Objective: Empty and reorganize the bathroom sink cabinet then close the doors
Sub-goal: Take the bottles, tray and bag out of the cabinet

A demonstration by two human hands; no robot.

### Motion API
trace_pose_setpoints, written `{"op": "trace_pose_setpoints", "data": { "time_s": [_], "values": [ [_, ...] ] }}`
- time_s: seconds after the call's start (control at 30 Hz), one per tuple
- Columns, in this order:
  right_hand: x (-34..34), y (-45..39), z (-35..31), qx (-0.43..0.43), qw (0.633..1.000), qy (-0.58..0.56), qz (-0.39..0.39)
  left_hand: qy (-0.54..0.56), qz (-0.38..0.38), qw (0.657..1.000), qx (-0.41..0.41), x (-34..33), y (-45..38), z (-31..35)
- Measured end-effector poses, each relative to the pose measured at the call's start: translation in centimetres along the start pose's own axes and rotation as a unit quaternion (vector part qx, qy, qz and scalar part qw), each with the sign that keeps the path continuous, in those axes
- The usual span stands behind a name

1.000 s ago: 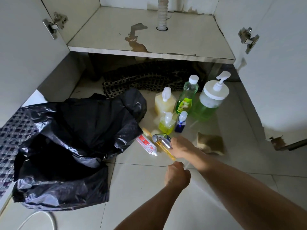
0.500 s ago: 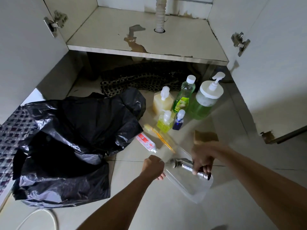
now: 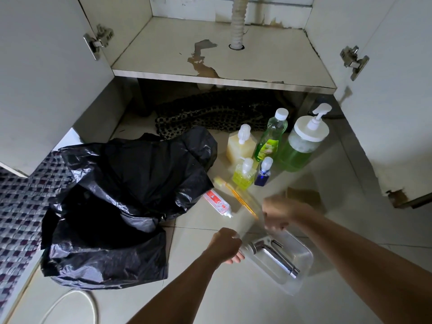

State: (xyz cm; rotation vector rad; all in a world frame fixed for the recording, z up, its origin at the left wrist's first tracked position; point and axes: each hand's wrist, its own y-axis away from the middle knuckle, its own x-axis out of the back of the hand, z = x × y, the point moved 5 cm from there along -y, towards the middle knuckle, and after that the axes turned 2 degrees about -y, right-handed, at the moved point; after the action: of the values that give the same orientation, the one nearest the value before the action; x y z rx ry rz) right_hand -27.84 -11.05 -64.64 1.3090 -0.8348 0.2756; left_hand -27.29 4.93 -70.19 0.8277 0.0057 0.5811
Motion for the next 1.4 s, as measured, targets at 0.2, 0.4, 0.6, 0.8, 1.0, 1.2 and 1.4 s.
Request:
{"op": "trace_pose_setpoints", "data": {
  "time_s": [0.2, 0.4, 0.6, 0.8, 1.0, 1.2, 1.4],
  "values": [
    [1.8, -3.1, -2.7, 0.044, 0.967, -0.115, 0.221, -0.023, -0.002, 1.000, -0.004, 0.1, -0.2, 0.2],
    [-0.3, -6.0, -6.0, 0.058, 0.960, -0.106, 0.251, -0.008, -0.013, 1.000, -0.002, 0.1, -0.4, 0.1],
    [0.0, -7.1, -7.2, 0.030, 0.967, -0.105, 0.232, -0.005, -0.022, 1.000, -0.005, 0.0, -0.9, -0.4],
    [-0.7, -7.1, -7.3, -0.007, 0.972, -0.122, 0.198, -0.007, -0.022, 1.000, -0.006, 0.0, -0.9, -0.6],
    [-1.2, -6.2, -5.7, -0.049, 0.979, -0.141, 0.140, -0.005, -0.005, 1.000, 0.004, 0.0, -0.3, -0.3],
    [0.0, -5.8, -5.6, -0.009, 0.976, -0.123, 0.181, -0.045, -0.029, 0.998, 0.017, 0.0, -0.3, -0.6],
    [-1.9, -5.6, -6.7, -0.012, 0.969, -0.143, 0.201, -0.044, -0.030, 0.998, 0.022, 0.3, -0.2, -0.6]
  ]
}}
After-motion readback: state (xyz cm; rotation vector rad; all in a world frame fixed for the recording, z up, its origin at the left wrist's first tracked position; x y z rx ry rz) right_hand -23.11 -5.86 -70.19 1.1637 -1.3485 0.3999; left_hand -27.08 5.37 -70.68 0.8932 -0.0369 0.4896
